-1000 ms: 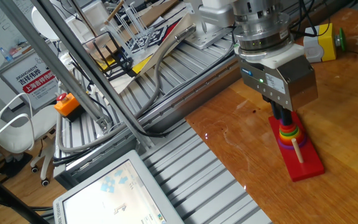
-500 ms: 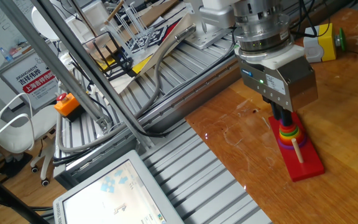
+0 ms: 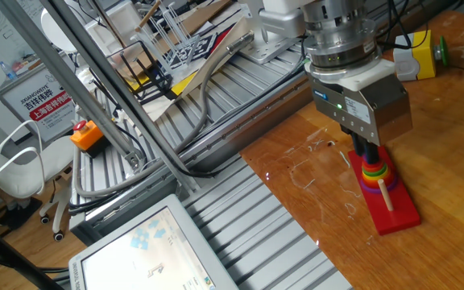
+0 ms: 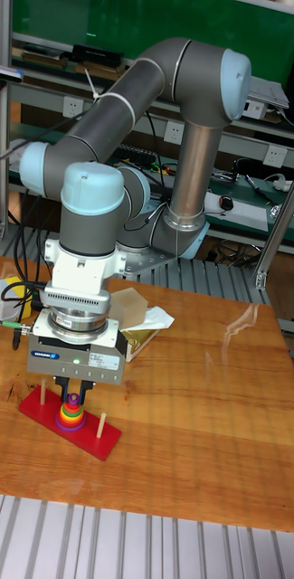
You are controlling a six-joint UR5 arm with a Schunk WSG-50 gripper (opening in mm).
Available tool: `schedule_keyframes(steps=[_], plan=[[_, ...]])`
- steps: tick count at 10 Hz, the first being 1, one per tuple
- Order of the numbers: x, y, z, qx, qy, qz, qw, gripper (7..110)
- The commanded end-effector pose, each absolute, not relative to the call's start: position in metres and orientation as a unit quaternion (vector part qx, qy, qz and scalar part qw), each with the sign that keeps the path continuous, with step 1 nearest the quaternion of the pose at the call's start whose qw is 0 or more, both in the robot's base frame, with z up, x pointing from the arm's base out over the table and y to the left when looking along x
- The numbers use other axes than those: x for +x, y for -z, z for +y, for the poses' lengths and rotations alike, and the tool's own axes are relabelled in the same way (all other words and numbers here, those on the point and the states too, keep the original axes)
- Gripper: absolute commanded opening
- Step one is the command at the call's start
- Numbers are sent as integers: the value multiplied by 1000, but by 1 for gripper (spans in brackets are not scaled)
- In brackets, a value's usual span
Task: Take out one Hanoi block and throw it aside
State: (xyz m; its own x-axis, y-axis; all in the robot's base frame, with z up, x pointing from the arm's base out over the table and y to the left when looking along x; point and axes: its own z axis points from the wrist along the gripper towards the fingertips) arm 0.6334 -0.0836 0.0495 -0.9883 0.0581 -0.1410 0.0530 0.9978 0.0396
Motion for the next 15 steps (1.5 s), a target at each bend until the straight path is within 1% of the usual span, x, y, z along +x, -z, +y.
schedule_keyframes(steps=[1, 13, 14, 15], plan=[[634, -50, -82, 32, -24, 996, 74, 22], [634, -48, -83, 36, -26, 996, 72, 22], [633, -48, -83, 42, -26, 996, 70, 7], [632, -48, -83, 48, -27, 996, 68, 7]])
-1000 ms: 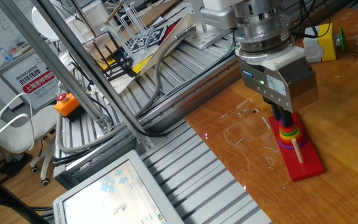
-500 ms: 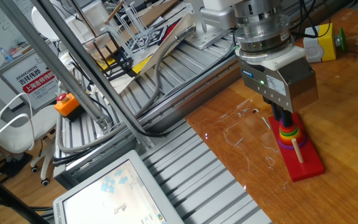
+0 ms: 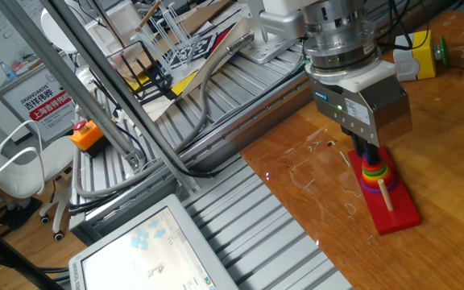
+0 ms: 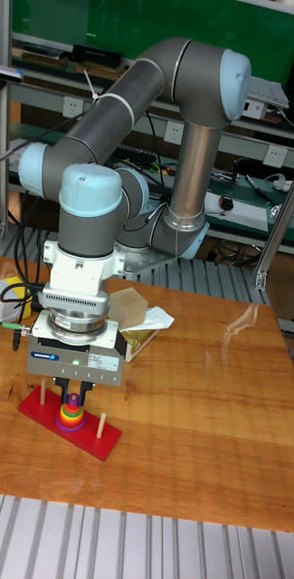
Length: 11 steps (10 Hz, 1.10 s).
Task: Take out one Hanoi block and throw it aside
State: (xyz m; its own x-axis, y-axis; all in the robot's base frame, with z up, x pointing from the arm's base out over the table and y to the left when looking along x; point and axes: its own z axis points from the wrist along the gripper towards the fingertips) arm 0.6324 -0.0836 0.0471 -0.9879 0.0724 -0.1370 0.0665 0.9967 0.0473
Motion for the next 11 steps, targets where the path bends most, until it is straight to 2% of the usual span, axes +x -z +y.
schedule_keyframes(steps=[1, 7, 11], plan=[[633, -48, -81, 49, -32, 996, 70, 7], [633, -52, -84, 40, -45, 995, 74, 7], [633, -48, -87, 40, -31, 996, 76, 7]])
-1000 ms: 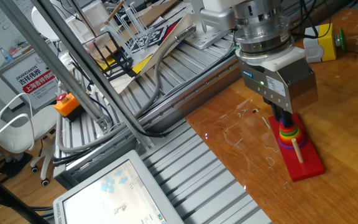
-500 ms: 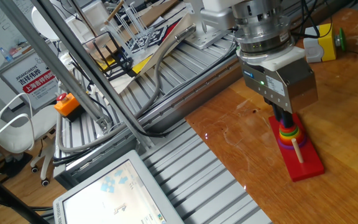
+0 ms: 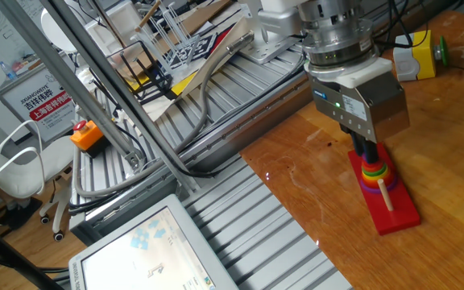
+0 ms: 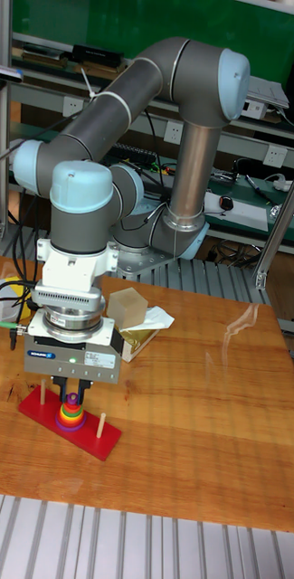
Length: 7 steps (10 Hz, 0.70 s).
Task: Take out one Hanoi block and throw it aside
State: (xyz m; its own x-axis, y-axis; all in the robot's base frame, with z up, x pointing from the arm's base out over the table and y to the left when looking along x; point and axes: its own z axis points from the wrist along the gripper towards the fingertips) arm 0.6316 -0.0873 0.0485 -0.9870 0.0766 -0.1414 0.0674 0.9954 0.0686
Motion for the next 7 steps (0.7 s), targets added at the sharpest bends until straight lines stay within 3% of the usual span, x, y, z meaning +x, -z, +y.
schedule_keyframes(steps=[1, 7], plan=[[634, -46, -83, 44, -24, 996, 78, 7], [628, -69, -100, 28, -53, 996, 59, 7]])
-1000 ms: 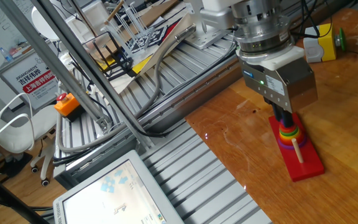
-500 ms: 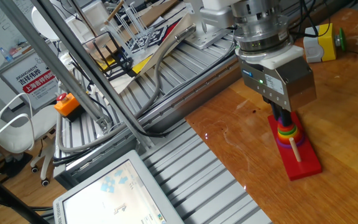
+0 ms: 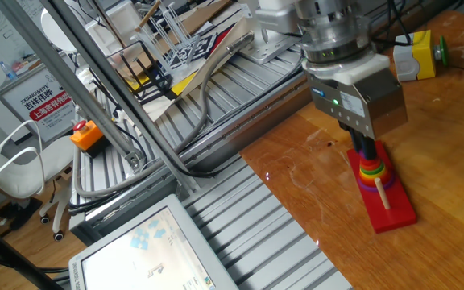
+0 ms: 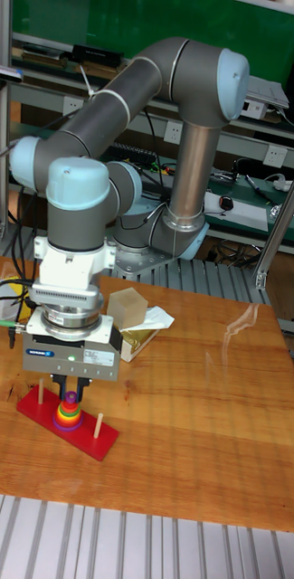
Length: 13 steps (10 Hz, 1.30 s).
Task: Take out one Hanoi block and throw it aside
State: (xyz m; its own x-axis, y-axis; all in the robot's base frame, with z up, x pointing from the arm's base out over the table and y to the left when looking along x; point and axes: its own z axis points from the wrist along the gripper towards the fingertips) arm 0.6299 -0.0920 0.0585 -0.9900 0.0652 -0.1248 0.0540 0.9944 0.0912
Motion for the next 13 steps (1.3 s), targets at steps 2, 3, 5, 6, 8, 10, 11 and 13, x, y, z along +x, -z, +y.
schedule_keyframes(steps=[2, 3, 5, 6, 8, 10, 11, 13], plan=[[629, -70, -98, 29, -56, 996, 60, 7], [629, -71, -98, 30, -56, 996, 60, 7], [628, -74, -100, 32, -52, 996, 58, 7], [627, -77, -100, 34, -51, 997, 57, 7], [627, -83, -96, 42, -51, 996, 54, 7], [629, -84, -90, 48, -52, 996, 55, 7], [630, -84, -86, 50, -51, 996, 55, 7], [631, -83, -78, 56, -52, 996, 54, 7]])
